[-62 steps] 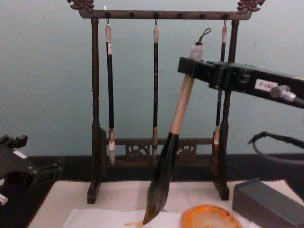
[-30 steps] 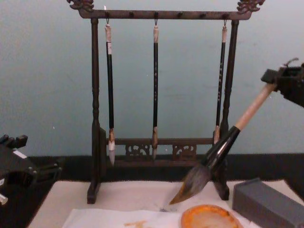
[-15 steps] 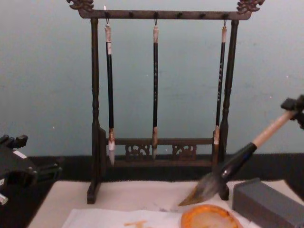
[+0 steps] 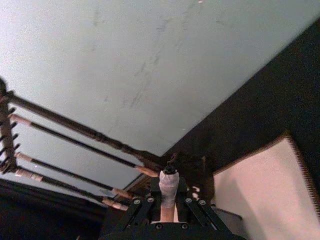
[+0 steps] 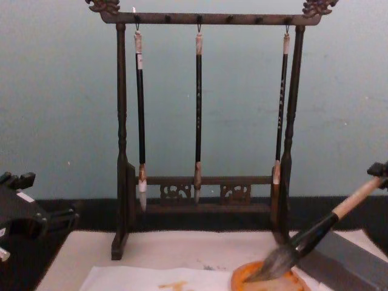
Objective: Pick up the brush from the inkstone, write on the paper, then place the brush back to its original position.
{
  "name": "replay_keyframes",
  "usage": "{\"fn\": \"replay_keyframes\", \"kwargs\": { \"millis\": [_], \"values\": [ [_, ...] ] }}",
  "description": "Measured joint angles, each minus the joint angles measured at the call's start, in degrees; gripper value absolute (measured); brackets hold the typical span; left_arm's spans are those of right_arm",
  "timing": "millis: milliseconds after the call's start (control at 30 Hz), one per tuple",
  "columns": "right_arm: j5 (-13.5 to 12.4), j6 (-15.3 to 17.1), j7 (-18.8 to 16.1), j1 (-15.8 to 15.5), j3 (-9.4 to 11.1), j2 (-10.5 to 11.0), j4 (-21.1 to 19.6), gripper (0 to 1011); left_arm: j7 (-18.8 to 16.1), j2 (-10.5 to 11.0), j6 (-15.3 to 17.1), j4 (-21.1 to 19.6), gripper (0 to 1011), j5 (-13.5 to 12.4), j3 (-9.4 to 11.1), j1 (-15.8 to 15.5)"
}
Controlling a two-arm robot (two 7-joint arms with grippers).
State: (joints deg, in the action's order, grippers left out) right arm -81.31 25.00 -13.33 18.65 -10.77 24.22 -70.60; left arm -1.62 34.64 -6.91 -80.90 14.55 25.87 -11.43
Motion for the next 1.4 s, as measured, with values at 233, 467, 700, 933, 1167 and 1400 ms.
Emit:
{"fn": "replay_keyframes", "kwargs": {
  "millis": [233,467,700,933,1167,1400],
  "values": [
    [-1.09,-0.14,-0.01,1.92,-0.72,-0.26,3.78,175,0.0,0.0,0.0,0.0,1009,0.0,0.0,0.0],
    [-1.44,-0.49,-0.71,4.23,-2.47,-0.55,7.29,175,0.0,0.0,0.0,0.0,1010,0.0,0.0,0.0],
    [-1.57,-0.91,-0.88,5.42,-4.06,-0.45,8.9,175,0.0,0.0,0.0,0.0,1010,0.0,0.0,0.0],
    [-1.81,-1.28,-0.59,5.83,-5.32,0.02,9.29,175,0.0,0.0,0.0,0.0,1010,0.0,0.0,0.0],
    [-1.88,-1.43,-0.69,6.23,-6.36,0.4,9.77,175,0.0,0.0,0.0,0.0,1010,0.0,0.0,0.0],
    [-1.88,-1.43,-0.69,6.17,-6.23,0.36,9.7,175,0.0,0.0,0.0,0.0,1010,0.0,0.0,0.01]
  ]
}}
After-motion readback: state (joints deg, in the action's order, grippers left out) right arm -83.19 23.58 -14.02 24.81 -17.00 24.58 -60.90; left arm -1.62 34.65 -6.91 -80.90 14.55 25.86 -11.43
